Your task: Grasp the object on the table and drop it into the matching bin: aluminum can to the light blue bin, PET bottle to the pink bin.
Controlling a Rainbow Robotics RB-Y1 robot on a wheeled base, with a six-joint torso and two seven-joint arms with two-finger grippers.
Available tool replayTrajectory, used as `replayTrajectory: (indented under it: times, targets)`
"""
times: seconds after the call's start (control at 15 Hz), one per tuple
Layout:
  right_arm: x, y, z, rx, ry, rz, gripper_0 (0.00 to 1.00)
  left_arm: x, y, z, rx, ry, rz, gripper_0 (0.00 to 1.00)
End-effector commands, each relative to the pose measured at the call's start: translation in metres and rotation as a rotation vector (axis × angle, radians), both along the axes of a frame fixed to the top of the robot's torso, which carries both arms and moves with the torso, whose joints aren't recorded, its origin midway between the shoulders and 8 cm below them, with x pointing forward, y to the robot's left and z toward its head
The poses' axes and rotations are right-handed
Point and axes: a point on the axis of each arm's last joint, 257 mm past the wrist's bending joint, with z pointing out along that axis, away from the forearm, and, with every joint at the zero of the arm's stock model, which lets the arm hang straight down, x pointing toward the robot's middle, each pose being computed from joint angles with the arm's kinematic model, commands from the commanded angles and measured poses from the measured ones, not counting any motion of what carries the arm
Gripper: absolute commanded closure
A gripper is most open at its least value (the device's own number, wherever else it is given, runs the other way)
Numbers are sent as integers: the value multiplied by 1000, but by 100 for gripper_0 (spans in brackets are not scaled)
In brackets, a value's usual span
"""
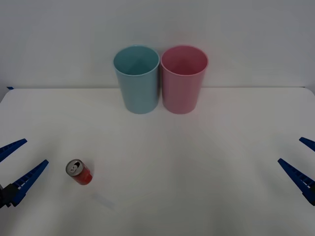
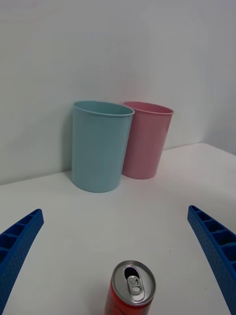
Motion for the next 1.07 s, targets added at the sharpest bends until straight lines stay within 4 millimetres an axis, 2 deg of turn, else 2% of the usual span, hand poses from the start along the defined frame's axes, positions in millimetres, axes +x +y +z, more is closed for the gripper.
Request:
replayTrajectory:
  times: [0.07, 0.13, 0.4, 0.67, 1.07]
  targets:
    - [0, 0, 0, 0, 0, 0, 0, 0, 0, 0, 0, 0, 0, 0]
    - [0, 0, 0, 0, 0, 0, 0, 1, 7, -7, -28, 15, 30, 0]
    - [0, 0, 0, 0, 0, 0, 0, 3, 10, -7, -28, 9, 37, 0]
    - [0, 0, 0, 0, 0, 0, 0, -3, 17, -16, -19, 32, 66, 0]
    - [0, 0, 0, 0, 0, 0, 0, -19, 31, -50, 33, 100, 118, 0]
